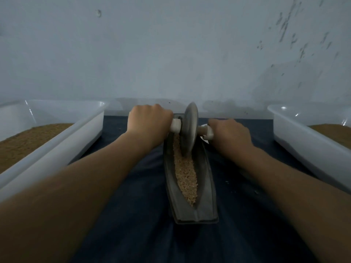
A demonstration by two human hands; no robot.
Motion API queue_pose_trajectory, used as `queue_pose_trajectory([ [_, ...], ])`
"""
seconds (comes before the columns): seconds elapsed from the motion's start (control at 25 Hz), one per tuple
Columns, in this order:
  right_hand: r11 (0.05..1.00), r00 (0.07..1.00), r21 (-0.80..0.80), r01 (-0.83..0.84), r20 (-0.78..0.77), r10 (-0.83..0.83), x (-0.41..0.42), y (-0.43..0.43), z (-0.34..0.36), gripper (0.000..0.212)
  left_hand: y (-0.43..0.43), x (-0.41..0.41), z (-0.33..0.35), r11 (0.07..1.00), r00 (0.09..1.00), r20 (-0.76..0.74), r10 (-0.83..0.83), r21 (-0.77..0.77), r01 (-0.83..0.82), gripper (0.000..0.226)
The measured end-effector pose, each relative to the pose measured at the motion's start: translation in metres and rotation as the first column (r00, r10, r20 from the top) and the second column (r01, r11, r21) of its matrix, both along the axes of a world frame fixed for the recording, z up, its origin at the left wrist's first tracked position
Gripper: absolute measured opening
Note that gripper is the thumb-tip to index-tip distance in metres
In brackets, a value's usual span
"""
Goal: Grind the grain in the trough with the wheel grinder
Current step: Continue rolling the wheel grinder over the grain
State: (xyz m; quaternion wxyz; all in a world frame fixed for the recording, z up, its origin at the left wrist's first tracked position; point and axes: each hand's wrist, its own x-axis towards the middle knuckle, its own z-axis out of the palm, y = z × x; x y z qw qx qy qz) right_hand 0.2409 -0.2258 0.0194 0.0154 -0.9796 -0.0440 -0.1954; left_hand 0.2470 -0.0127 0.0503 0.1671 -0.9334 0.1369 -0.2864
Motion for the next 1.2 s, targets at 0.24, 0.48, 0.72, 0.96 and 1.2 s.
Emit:
queue_pose_trajectory([
  [0.24, 0.915, 0.845, -0.372, -0.158, 0.428, 0.320, -0.054, -0.021, -0.004, 0.045, 0.041, -0.052, -0.037, 0.981, 0.978, 0.129, -0.163, -0.087, 0.175, 0.049],
  [0.48, 0.988, 0.998, -0.144, -0.058, -0.010, 0.057, 0.022, 0.004, 0.012, 0.020, 0.006, 0.000, -0.019, 0.995, 0.999, 0.039, 0.035, -0.096, -0.031, 0.007],
  [0.72, 0.959, 0.959, -0.090, -0.270, -0.113, 0.260, 0.002, -0.026, 0.008, 0.037, 0.022, 0.001, -0.014, 0.987, 0.987, -0.050, -0.154, -0.042, 0.152, 0.019],
  [0.96, 0.948, 0.957, -0.181, -0.263, -0.173, 0.233, -0.012, -0.025, 0.033, 0.029, 0.054, -0.005, 0.004, 0.947, 0.849, -0.419, -0.321, -0.166, 0.276, 0.030],
  [1.2, 0.911, 0.956, -0.293, -0.289, -0.042, 0.290, -0.013, -0.007, 0.031, 0.025, 0.050, -0.006, -0.012, 0.973, 0.860, -0.465, -0.209, -0.189, 0.134, 0.026],
])
